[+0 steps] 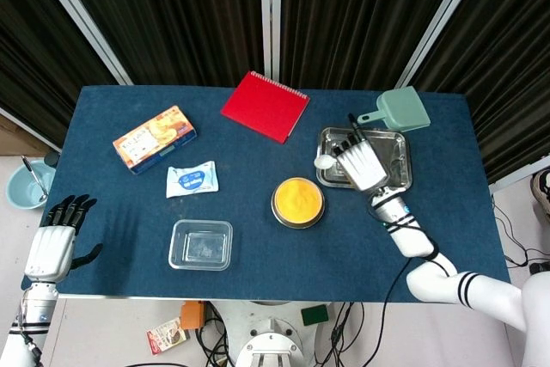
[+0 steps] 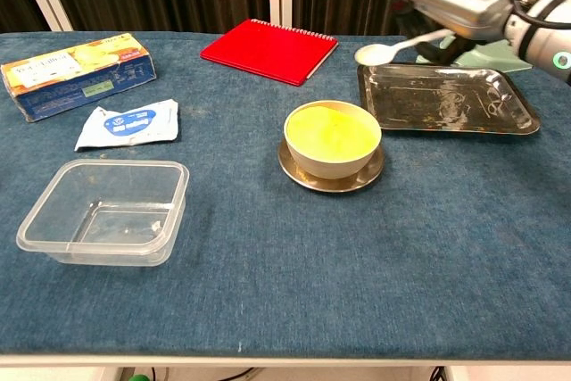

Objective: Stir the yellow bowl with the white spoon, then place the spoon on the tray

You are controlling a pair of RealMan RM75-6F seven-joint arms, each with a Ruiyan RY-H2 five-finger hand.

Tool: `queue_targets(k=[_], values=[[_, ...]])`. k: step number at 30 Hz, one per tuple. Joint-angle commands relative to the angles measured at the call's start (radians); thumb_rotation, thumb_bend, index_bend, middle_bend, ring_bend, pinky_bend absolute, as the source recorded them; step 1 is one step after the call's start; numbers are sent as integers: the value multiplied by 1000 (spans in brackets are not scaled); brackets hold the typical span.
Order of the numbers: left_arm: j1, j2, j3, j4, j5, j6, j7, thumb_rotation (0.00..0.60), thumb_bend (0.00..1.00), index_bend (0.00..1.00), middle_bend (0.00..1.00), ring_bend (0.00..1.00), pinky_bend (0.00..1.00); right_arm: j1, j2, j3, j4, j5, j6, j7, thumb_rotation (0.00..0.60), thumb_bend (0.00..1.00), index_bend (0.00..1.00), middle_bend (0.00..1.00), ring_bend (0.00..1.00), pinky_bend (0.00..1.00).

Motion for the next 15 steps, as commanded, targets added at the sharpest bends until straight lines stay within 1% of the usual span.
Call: queue_targets(k=[1,7,11,14,15], values=[[-3,1,-1,-7,-1,-4,8,600,188,158,119,59,146,-47,-53,2,136,46,-18,143,600,546,814,569,345,28],[-9,5,-5,-27,-3,-7,23,600,188,158,119,59,144,-67,-137,-12,311,60,-83,323,600,543,805,557,338,29],[-10,7,-3,-41,2,-5,37,600,189,158,120,59,145,-64,-198,-24,419,50,-124,401,600,536,786,547,338,29],[-9,8,-2,-47,-1,-4,43,600,189,158,120,59,145,-60,-236,-25,476,43,-146,451,600,520,752,531,338,29],[-9,9,-2,-49,-2,-5,43,600,189,158,120,59,145,-59,-246,-24,490,41,-152,468,600,504,718,523,335,28]])
